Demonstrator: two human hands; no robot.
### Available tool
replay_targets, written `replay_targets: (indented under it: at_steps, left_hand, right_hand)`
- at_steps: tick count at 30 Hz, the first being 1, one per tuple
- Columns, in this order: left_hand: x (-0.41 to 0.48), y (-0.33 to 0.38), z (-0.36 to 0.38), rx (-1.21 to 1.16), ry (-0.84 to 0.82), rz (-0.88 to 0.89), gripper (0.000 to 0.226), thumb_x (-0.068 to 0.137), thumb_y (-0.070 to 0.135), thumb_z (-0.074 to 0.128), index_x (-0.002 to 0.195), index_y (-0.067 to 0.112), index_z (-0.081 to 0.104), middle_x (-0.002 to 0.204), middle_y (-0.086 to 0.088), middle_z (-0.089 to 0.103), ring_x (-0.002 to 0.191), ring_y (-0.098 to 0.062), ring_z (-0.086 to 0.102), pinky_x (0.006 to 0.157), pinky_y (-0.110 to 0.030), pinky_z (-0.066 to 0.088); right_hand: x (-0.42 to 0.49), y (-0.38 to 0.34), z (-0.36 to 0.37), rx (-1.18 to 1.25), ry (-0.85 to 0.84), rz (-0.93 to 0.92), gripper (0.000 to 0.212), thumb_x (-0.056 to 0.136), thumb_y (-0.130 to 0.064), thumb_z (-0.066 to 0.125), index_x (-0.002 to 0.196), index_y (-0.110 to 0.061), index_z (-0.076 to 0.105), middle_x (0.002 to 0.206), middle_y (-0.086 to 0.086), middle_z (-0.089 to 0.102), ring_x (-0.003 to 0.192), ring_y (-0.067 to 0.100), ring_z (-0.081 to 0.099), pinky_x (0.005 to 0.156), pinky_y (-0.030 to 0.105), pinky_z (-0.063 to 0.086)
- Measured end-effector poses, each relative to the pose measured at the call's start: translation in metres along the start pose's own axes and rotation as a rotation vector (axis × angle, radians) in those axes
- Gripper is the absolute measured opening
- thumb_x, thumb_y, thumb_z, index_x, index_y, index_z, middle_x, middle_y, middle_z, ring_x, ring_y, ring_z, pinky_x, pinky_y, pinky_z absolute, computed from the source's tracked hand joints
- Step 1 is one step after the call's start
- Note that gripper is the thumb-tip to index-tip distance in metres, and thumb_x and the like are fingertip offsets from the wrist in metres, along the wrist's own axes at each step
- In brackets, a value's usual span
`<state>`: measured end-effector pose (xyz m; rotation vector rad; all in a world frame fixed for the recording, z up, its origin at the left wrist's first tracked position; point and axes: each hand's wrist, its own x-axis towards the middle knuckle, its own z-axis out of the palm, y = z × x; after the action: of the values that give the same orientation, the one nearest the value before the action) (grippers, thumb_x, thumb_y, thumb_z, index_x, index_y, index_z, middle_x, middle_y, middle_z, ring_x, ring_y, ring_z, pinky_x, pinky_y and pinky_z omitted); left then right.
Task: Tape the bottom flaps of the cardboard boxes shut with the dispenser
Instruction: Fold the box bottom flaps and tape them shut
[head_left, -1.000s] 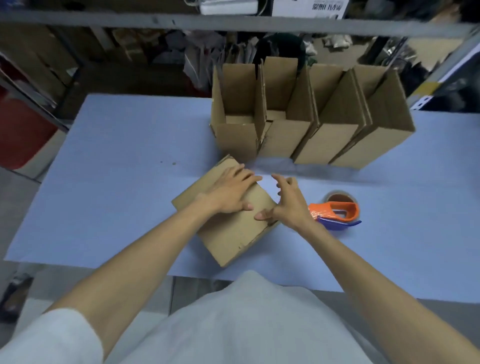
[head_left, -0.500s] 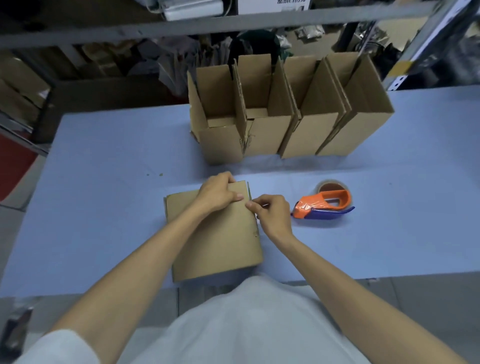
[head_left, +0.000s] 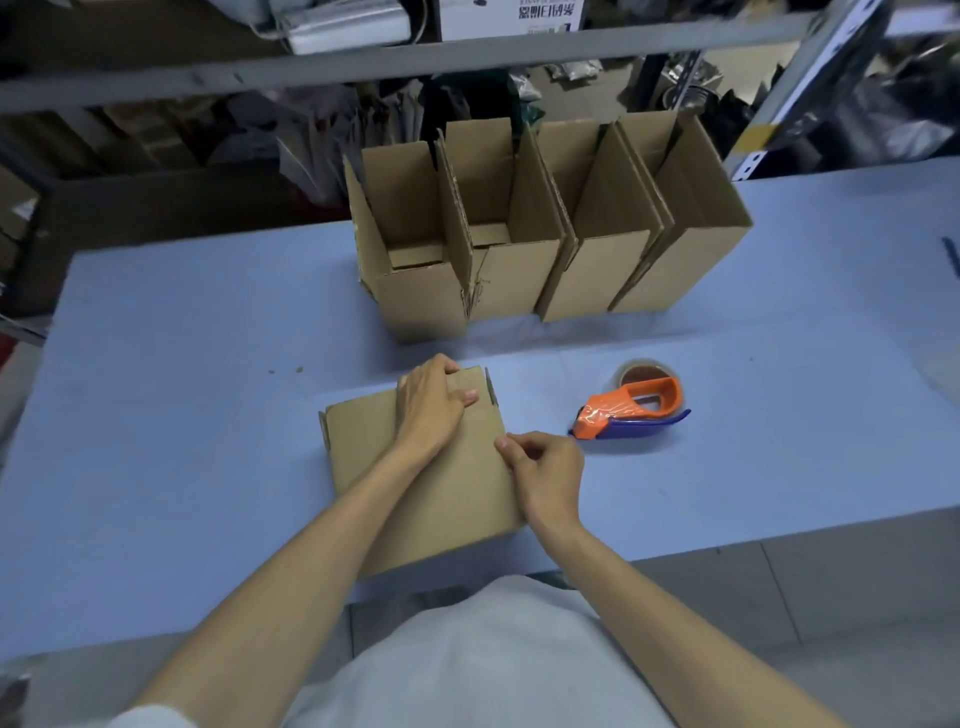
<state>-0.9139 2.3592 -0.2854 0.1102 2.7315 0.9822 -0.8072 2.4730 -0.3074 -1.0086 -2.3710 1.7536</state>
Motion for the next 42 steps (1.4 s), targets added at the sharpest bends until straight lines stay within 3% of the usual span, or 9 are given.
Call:
replay_targets:
  at_steps: [3, 6, 13, 21, 26, 29, 31, 37, 42]
  left_hand:
    - [-0.005, -0.008, 0.001, 0.121, -0.080, 0.341, 0.037, 0.088, 0.015, 0.064, 0.125, 0.019, 0.060, 0.137, 0.002, 0.053, 0.133, -0.026, 0.038, 0.108, -0.036, 0.023]
    - [-0.002, -0.013, 0.003, 0.245, -0.291, 0.536, 0.022, 0.096, 0.018, 0.053, 0.110, 0.026, 0.069, 0.141, 0.010, 0.049, 0.143, -0.022, 0.022, 0.114, -0.048, 0.007]
    - [-0.002, -0.006, 0.014, 0.195, -0.221, 0.535, 0.017, 0.087, 0.008, 0.062, 0.089, 0.021, 0.071, 0.129, 0.004, 0.055, 0.132, -0.026, 0.035, 0.114, -0.052, 0.015]
    - [-0.047, 0.014, 0.030, 0.125, 0.164, 0.234, 0.044, 0.078, 0.008, 0.065, 0.121, 0.002, 0.055, 0.128, -0.014, 0.051, 0.120, -0.033, 0.044, 0.104, -0.029, 0.026]
    - [-0.062, 0.019, 0.054, 0.310, 0.083, 0.083, 0.084, 0.081, 0.029, 0.065, 0.150, 0.008, 0.023, 0.160, -0.006, 0.018, 0.147, -0.021, 0.014, 0.118, -0.031, 0.000]
    - [-0.056, 0.022, 0.053, 0.301, 0.047, 0.131, 0.087, 0.078, 0.023, 0.067, 0.150, 0.005, 0.023, 0.159, -0.009, 0.019, 0.148, -0.023, 0.014, 0.118, -0.029, -0.002]
    - [-0.050, 0.024, 0.048, 0.302, -0.007, 0.177, 0.087, 0.075, 0.019, 0.068, 0.149, 0.002, 0.026, 0.158, -0.013, 0.022, 0.147, -0.027, 0.017, 0.120, -0.033, 0.003]
    - [-0.059, 0.047, 0.051, 0.170, 0.138, 0.187, 0.078, 0.074, 0.009, 0.069, 0.143, -0.004, 0.035, 0.151, -0.017, 0.033, 0.141, -0.031, 0.029, 0.118, -0.036, 0.019]
    - [-0.067, 0.073, 0.048, -0.140, 0.058, 0.212, 0.055, 0.081, 0.001, 0.062, 0.135, 0.009, 0.050, 0.138, -0.003, 0.050, 0.128, -0.015, 0.045, 0.105, -0.009, 0.025]
  right_hand:
    - [0.000, -0.004, 0.005, 0.018, 0.043, 0.010, 0.012, 0.081, -0.023, 0.071, 0.072, -0.016, 0.075, 0.069, -0.010, 0.071, 0.070, 0.007, 0.066, 0.071, 0.029, 0.050]
    - [0.006, -0.014, 0.008, -0.033, 0.036, -0.036, 0.017, 0.082, -0.025, 0.071, 0.073, -0.011, 0.075, 0.070, -0.001, 0.072, 0.069, 0.014, 0.064, 0.069, 0.034, 0.049]
    - [-0.013, 0.001, -0.001, -0.120, 0.056, -0.080, 0.020, 0.086, -0.025, 0.067, 0.084, -0.008, 0.077, 0.083, 0.003, 0.075, 0.076, 0.017, 0.066, 0.073, 0.034, 0.049]
    - [0.006, -0.002, -0.039, -0.115, -0.242, -0.124, 0.012, 0.083, -0.015, 0.071, 0.083, -0.005, 0.075, 0.078, 0.001, 0.072, 0.070, 0.008, 0.064, 0.069, 0.030, 0.051]
    - [0.053, 0.035, -0.120, -0.717, -0.052, -0.369, 0.041, 0.071, 0.013, 0.055, 0.110, 0.002, 0.052, 0.117, 0.016, 0.049, 0.101, 0.032, 0.048, 0.068, 0.038, 0.045]
    - [0.081, 0.054, -0.143, -1.036, -0.108, -0.388, 0.054, 0.076, 0.005, 0.056, 0.129, 0.001, 0.042, 0.131, 0.018, 0.041, 0.116, 0.034, 0.040, 0.080, 0.040, 0.047]
    - [0.099, 0.062, -0.147, -1.097, -0.159, -0.502, 0.041, 0.084, -0.002, 0.054, 0.125, 0.000, 0.046, 0.128, 0.017, 0.048, 0.117, 0.032, 0.042, 0.094, 0.034, 0.037]
    - [0.113, 0.050, -0.153, -0.785, -0.214, -0.613, 0.014, 0.085, 0.002, 0.055, 0.097, -0.004, 0.053, 0.103, 0.014, 0.058, 0.094, 0.026, 0.046, 0.076, 0.029, 0.033]
    - [0.096, 0.020, -0.155, -0.619, -0.237, -0.881, 0.026, 0.073, 0.006, 0.072, 0.086, -0.001, 0.051, 0.085, 0.010, 0.055, 0.076, 0.025, 0.043, 0.068, 0.025, 0.026]
